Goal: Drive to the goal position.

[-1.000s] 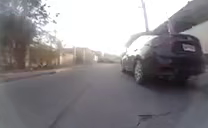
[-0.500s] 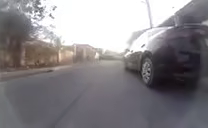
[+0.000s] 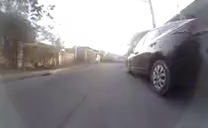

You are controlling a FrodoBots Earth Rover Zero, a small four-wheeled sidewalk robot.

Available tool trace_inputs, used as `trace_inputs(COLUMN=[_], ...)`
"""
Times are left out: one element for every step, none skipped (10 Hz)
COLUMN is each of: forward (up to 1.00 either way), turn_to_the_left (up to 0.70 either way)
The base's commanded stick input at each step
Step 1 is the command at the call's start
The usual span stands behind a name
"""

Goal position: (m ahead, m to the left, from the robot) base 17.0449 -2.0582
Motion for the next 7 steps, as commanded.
trace_inputs(forward=[1.0,1.0,1.0,1.0,1.0,1.0,1.0], turn_to_the_left=[0.01,0.01,0.01,0.01,0.01,0.01,0.01])
